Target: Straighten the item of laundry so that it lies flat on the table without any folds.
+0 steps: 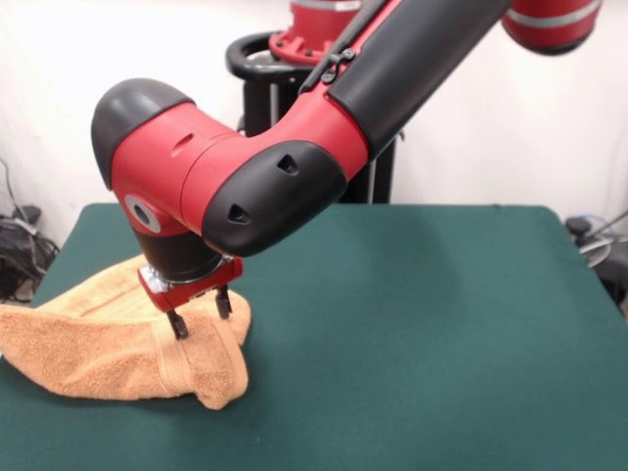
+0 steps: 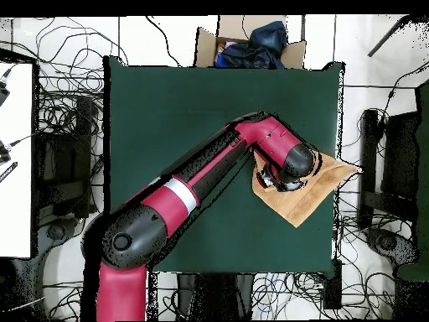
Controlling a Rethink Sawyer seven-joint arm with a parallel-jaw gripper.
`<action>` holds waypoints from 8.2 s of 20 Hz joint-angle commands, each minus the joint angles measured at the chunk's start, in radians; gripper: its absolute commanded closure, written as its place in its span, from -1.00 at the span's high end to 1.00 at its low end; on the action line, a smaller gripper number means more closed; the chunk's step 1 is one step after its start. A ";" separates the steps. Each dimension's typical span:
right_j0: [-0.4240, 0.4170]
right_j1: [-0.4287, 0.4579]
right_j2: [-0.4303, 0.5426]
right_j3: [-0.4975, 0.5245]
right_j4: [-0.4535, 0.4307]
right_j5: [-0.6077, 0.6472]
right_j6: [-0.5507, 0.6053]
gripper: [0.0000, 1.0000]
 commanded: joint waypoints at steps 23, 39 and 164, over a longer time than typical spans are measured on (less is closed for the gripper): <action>0.019 -0.030 0.209 -0.020 0.084 -0.003 0.129 1.00; 0.003 0.020 0.166 -0.054 0.025 0.007 0.165 1.00; -0.061 -0.349 0.418 0.029 0.264 0.133 -0.440 -1.00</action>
